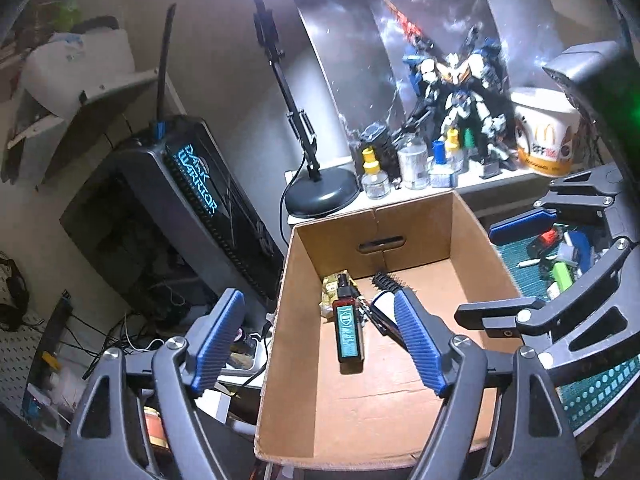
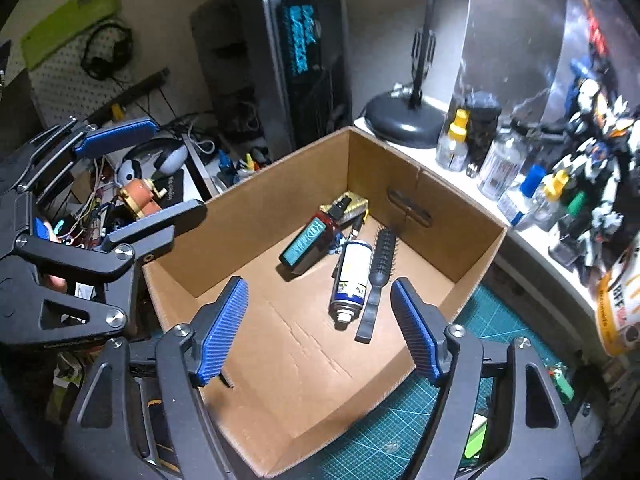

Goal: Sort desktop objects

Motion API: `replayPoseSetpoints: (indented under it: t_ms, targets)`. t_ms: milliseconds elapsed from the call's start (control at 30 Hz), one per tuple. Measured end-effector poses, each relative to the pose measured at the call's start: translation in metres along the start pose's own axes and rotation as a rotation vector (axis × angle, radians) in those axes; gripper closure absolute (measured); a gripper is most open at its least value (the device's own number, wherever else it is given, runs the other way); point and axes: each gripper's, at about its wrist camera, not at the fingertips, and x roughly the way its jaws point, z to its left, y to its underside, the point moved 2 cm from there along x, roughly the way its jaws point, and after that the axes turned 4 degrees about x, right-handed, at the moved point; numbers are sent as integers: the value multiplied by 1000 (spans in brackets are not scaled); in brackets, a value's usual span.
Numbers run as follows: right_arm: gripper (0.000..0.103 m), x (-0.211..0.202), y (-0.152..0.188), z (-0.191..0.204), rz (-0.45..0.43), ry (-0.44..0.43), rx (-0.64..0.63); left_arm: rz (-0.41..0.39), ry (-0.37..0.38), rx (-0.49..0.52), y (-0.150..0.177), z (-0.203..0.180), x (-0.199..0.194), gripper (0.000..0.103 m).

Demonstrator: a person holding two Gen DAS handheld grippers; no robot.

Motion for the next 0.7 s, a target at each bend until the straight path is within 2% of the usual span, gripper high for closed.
replayPoseSetpoints:
  t_ms: [33,100,200,367,400,467,533,633,700]
  targets:
    - [30,-7,3,4,-17,11,-11,-14,-2,-1,0,-1,-6,25]
    - [23,-18,7,8,-46,29,-27,-35,-10,0,3,-4,-16,24]
    - [22,-34,14,14,-87,33,-42,-63,-19,-1,6,-6,-26,18]
    - [20,-46,27,14,-116,11,-21,-94,-9,-34,12,-5,-34,18]
    - [13,-48,30,14,-121,8,-19,-101,-12,-45,13,-4,-36,17]
    - [8,-51,36,15,-134,1,-17,-112,-15,-63,16,-2,-39,12]
    - [8,-55,42,15,-147,-8,-13,-127,-8,-80,18,-1,-42,5]
    - [8,-60,48,14,-160,-18,-2,-145,-10,-96,22,-2,-46,2]
    - [0,-64,54,15,-174,-25,-1,-149,-9,-107,25,-3,-48,0]
